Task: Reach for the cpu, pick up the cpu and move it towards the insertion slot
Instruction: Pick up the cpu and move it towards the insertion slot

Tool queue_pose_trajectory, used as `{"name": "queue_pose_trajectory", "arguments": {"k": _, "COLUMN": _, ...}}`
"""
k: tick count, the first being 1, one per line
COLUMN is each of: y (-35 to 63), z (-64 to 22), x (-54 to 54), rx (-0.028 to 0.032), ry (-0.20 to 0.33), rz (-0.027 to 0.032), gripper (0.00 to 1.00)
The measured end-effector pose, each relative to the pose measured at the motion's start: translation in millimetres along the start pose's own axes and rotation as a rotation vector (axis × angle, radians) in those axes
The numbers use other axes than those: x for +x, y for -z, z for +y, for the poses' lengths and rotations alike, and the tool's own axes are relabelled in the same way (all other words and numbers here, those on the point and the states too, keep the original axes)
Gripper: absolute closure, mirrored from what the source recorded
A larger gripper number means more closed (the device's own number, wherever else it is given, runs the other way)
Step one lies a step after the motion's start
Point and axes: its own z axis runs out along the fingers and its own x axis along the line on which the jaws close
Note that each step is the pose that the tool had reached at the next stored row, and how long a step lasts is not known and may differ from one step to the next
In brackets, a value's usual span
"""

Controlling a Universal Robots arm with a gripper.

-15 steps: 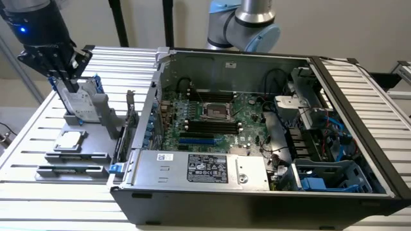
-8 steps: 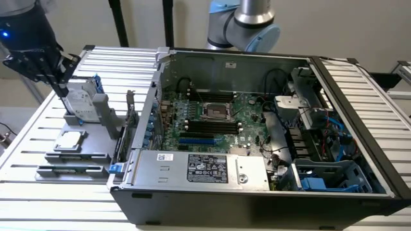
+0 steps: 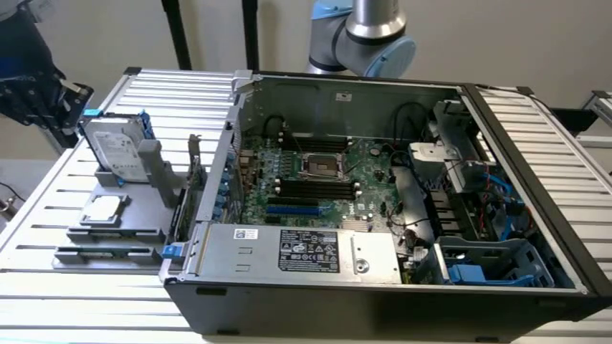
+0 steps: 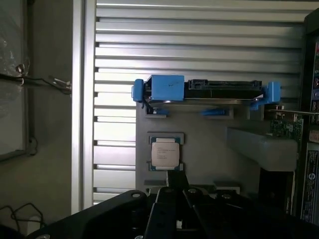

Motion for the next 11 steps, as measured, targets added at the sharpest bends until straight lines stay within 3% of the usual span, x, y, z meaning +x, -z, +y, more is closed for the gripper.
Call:
{"name": "queue_pose_trajectory", "arguments": {"k": 3, "y": 0.0, "z": 0.0, "x": 0.0, "rx": 0.0000, "ry": 0.000, "rz": -0.0001, "gripper": 0.89}}
{"name": "queue_pose_trajectory", "arguments": {"k": 6, "y": 0.0, "z": 0.0, "x": 0.0, "rx": 0.0000, "ry": 0.000, "rz": -0.0001, "gripper": 0.83}}
{"name": "queue_pose_trajectory", "arguments": {"k": 11, "y": 0.0, "z": 0.0, "x": 0.0, "rx": 0.0000, "ry": 0.000, "rz": 0.0000, "gripper": 0.58}}
